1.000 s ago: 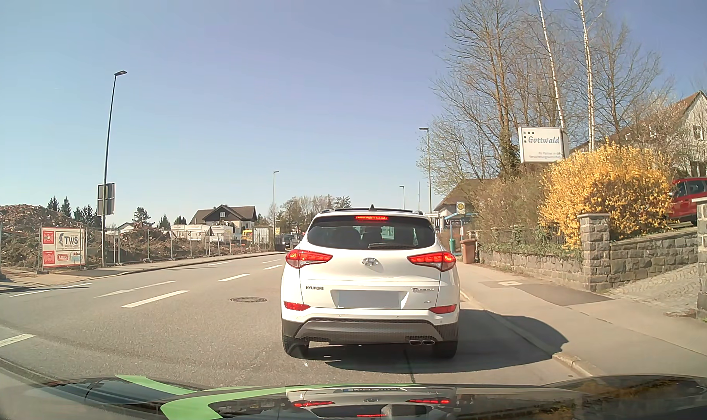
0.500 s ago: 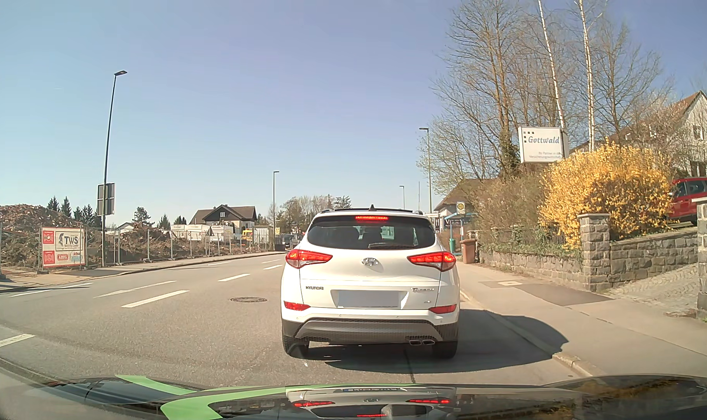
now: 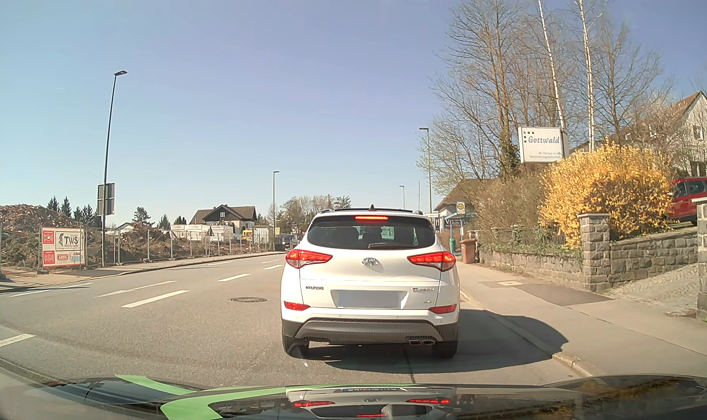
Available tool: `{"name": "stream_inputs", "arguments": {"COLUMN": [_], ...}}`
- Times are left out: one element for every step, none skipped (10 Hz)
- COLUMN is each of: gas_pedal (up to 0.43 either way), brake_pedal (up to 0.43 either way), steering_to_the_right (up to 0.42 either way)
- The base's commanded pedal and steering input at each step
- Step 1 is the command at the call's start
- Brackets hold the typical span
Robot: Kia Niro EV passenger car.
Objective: Follow the waypoints while adhering to traffic rules and regulations
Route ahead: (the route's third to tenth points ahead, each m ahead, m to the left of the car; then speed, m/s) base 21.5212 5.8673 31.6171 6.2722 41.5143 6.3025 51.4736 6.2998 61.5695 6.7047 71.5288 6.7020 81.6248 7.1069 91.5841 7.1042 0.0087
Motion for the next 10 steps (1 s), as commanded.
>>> {"name": "stream_inputs", "arguments": {"gas_pedal": [0.0, 0.0, 0.0, 0.0, 0.0, 0.0, 0.0, 0.0, 0.0, 0.0], "brake_pedal": [0.299, 0.299, 0.299, 0.299, 0.305, 0.311, 0.311, 0.311, 0.311, 0.311], "steering_to_the_right": [-0.009, -0.009, -0.009, -0.009, -0.009, -0.009, -0.009, -0.009, -0.009, -0.009]}}
